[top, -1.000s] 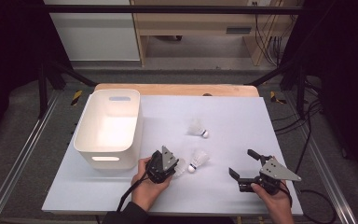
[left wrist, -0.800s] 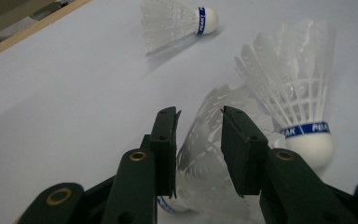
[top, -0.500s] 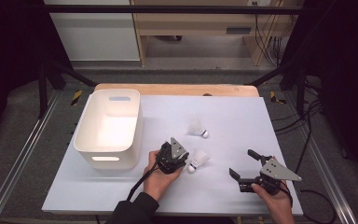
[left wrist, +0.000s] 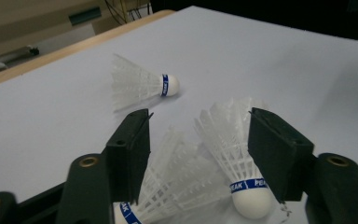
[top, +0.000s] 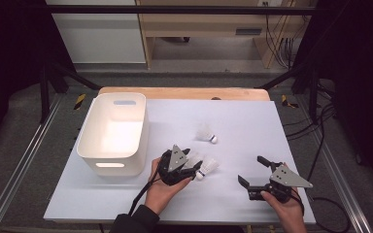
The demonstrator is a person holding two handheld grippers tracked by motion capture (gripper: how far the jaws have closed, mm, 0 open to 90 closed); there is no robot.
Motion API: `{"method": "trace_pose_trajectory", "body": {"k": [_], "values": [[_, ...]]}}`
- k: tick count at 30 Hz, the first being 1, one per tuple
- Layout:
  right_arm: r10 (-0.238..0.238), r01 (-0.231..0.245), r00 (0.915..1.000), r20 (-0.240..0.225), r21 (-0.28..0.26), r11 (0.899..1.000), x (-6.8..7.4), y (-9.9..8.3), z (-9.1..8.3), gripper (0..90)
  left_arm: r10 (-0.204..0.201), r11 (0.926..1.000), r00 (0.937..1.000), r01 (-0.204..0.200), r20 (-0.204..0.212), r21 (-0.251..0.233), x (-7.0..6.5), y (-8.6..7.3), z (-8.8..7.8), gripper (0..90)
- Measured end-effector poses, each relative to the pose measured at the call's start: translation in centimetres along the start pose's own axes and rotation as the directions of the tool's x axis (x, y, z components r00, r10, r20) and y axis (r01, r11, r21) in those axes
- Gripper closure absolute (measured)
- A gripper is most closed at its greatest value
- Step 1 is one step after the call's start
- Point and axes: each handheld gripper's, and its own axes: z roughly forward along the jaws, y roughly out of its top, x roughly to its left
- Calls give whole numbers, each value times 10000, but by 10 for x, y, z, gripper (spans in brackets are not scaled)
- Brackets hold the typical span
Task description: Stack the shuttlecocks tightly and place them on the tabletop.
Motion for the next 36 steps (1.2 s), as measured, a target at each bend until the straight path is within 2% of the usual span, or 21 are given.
{"method": "trace_pose_trajectory", "body": {"k": [1,2,5,6,8,11,12,13,14,15,16,19,21,24,25,26,27,28,32,36], "values": [[-8,8,10000,9,-6,10000,0,0,0,38,14,10000,10000,-14,-13,-94,0,0,-1,303],[-8,8,10000,9,-6,10000,0,0,0,38,36,9997,10000,-38,-80,-245,0,-1,-3,303],[44,-44,10000,65,30,10000,-1,0,0,38,-93,9981,9997,79,-220,-609,2,-3,-7,217],[43,-44,10000,80,91,9999,-1,-1,0,39,-161,9970,9999,160,-10,-761,4,-5,-8,178],[37,-38,9999,110,130,9999,-1,-1,0,39,-21,9975,10000,23,30,-712,4,-6,-6,155],[54,-56,9999,119,158,9999,-1,-1,1,39,-76,9967,10000,75,-14,-808,7,-7,0,151],[31,-33,9999,109,165,9999,0,-1,1,39,-555,9949,9984,546,-75,-853,12,-6,10,151],[31,-33,9999,109,165,9999,0,-1,1,39,-555,9949,9984,546,-75,-853,12,-6,10,151],[2,-4,10000,98,179,9998,0,-1,2,40,-1077,9908,9941,1062,-140,-844,17,-5,18,155],[26,-28,9999,103,192,9998,0,-1,1,40,-1077,9908,9941,1062,-140,-844,17,-5,18,157],[1,-3,10000,99,148,9999,0,-1,1,40,-1154,9915,9932,1143,-154,-616,21,-5,25,155],[80,-81,9999,129,133,9999,-1,-1,-1,40,-1101,9930,9938,1093,-158,-449,22,-7,28,155],[125,-127,9998,159,109,9999,-4,-1,-1,40,-1221,9925,9922,1222,-264,40,26,-9,36,152],[115,-116,9999,120,127,9999,-3,-1,-1,40,-1661,9844,9857,1674,-283,541,32,-10,46,154],[115,-116,9999,120,127,9999,-3,-1,-1,40,-1661,9844,9857,1674,-283,541,32,-10,46,171],[47,-48,9999,109,115,9999,-2,-1,-1,40,-2103,9753,9776,2090,120,711,35,-11,51,189],[47,-48,9999,109,115,9999,-2,-1,-1,40,-2103,9753,9776,2090,120,711,35,-11,51,187],[112,-113,9999,115,111,9999,-3,-1,-3,40,-1752,9813,9845,1744,31,817,35,-10,51,188],[189,-190,9997,140,65,9998,-4,-1,-3,40,-1750,9809,9844,1726,194,895,34,-9,48,186],[191,-191,9997,127,58,9998,-4,-1,-3,40,-1421,9853,9895,1390,256,991,31,-8,45,194]]}}
